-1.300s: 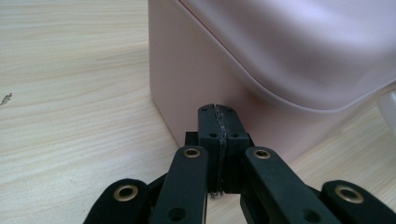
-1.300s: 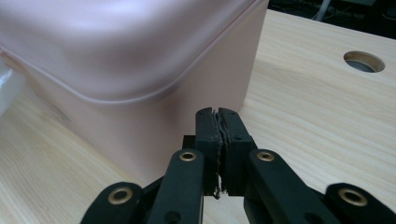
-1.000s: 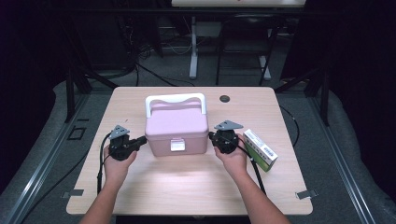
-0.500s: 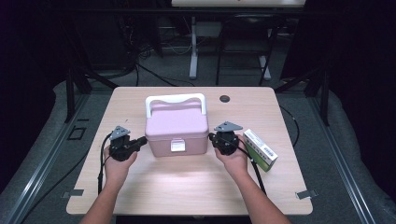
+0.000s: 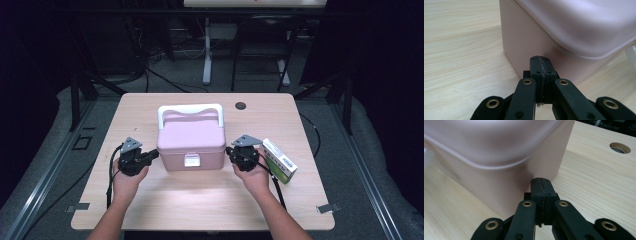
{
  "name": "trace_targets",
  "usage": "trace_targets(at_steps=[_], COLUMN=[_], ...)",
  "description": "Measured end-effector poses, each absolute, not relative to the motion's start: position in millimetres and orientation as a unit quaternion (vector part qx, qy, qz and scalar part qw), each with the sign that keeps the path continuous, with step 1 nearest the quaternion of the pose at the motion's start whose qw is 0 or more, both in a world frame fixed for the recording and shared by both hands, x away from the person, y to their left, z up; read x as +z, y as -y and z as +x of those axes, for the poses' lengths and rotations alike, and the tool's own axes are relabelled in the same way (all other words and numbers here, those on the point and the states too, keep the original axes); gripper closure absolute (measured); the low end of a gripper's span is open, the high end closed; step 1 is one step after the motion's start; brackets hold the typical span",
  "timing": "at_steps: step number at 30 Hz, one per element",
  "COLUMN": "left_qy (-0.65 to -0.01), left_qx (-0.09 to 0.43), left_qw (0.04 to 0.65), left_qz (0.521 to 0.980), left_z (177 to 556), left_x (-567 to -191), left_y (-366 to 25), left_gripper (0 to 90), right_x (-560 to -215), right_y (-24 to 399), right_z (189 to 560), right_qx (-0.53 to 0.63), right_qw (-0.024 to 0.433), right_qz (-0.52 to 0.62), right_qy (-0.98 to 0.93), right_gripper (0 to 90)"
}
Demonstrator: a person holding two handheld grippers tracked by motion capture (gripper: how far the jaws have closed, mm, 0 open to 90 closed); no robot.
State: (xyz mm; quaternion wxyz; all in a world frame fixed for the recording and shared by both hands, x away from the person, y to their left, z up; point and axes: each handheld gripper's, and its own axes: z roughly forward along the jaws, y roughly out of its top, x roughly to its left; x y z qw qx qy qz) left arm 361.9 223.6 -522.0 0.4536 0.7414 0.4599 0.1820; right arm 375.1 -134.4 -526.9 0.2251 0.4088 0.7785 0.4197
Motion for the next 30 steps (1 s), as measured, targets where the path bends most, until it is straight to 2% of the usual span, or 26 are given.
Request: trace_targets(at_steps=[30], left_qy=[-0.428], left_qx=[0.17], left_qw=[0.455], left_qz=[0.763], left_z=[324], left_x=[-521], left_y=[-210], left_gripper=[90.0], right_x=[-529], right_y=[155], right_z=[329], right_qx=[0.428], right_qw=[0.223], right_qz=[0.415], right_qy=[-0.772], right_gripper=[90.0])
